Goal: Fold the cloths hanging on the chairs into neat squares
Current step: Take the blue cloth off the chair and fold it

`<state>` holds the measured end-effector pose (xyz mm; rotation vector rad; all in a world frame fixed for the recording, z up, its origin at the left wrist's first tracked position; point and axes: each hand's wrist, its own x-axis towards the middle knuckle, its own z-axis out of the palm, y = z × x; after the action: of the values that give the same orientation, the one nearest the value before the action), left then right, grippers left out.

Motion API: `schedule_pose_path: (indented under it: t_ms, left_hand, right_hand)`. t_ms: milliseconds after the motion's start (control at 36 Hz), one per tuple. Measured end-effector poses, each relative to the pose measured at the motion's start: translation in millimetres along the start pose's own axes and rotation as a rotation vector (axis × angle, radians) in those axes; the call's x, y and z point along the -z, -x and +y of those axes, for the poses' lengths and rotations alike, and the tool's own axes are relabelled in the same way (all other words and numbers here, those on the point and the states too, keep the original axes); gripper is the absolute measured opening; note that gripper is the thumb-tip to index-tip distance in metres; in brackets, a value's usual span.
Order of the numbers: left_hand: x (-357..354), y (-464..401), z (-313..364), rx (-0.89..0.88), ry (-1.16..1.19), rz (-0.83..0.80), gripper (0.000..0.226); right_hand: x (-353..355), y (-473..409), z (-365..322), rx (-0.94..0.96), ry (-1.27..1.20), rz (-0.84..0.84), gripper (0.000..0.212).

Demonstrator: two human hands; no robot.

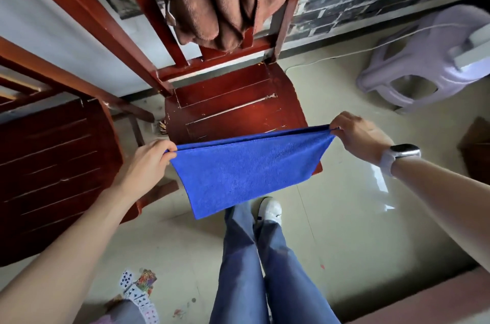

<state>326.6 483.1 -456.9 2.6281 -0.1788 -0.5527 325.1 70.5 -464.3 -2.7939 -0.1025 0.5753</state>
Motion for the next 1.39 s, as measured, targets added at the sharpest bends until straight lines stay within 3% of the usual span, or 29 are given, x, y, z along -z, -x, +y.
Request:
schedule_pose_path:
  t_ms: [167,306,500,583,750,1056,1389]
  left_hand:
    - [13.1,27.7,16.0,-0.047,-0.145,0.157,0.006]
    - [26.2,58.1,31.5,-0.026,-0.108,0.290,0.006]
    - [55.1,87.7,60.2,-0.011,-0.090,0.421,0.029]
    - [71.5,91.7,71.3,-0.046,-0.153,0.464,0.026]
    - [108.1,94.7,84.5,-0.028,-0.079,0.660,0.019]
    - [148.9,80.6,92.4,0.088,0.004,0.620,0.016]
    - [159.7,22.1,67.9,0.198,0.117,0.547,0.012]
  right_hand:
    - [21.5,24.4,1.2,0.072,0.000,0.080,0.015]
    - [45.0,52.8,-3.6,0.134,-0.063,0.155,0.009]
    - [84.2,76.7,-12.1,0.191,-0.057,0.237,0.021]
    - [107.7,79.3,-17.3,0.285,0.007,0.286,0.014]
    - [152.7,82.8,-31.6,0.276,-0.027,0.470,0.005]
    - [189.2,55.9,-41.8,0.291,-0.058,0.478,0.005]
    - [194.2,-1.9,-61.9,0.107,-0.129,0.444,0.008]
